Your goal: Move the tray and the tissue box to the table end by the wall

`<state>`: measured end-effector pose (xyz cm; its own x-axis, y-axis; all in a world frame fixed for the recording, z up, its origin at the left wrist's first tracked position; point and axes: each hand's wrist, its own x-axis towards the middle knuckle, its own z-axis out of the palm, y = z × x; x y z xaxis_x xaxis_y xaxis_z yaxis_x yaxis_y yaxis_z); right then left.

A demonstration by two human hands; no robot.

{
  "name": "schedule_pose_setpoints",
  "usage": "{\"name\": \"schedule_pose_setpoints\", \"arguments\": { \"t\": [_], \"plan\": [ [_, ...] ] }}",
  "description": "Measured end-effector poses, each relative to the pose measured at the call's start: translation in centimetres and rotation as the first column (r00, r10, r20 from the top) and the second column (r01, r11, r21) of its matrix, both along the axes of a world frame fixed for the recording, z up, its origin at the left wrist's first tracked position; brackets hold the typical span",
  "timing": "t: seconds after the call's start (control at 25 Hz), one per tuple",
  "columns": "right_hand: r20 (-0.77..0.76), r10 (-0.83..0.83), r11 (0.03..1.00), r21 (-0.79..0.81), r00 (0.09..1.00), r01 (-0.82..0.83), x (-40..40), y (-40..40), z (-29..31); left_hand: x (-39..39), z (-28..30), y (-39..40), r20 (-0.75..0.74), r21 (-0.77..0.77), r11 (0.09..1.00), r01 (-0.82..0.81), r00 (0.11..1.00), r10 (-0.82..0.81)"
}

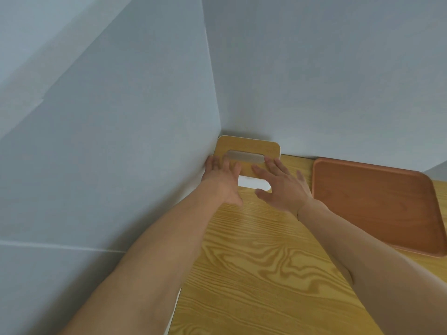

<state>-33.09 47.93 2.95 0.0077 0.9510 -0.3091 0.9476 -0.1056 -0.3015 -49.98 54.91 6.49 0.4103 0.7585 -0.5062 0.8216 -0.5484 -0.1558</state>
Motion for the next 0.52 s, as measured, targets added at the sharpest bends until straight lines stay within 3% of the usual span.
{"name": "schedule_pose_setpoints", "arguments": {
  "t": [0.52],
  "plan": [
    [0.068,0.053,0.998,-0.027,0.996,-0.051,0.8,1.6,-0.7,0.2,-3.0,2.0,0.010,-0.016,0.999,-0.046,0.999,0.046]
  ]
}}
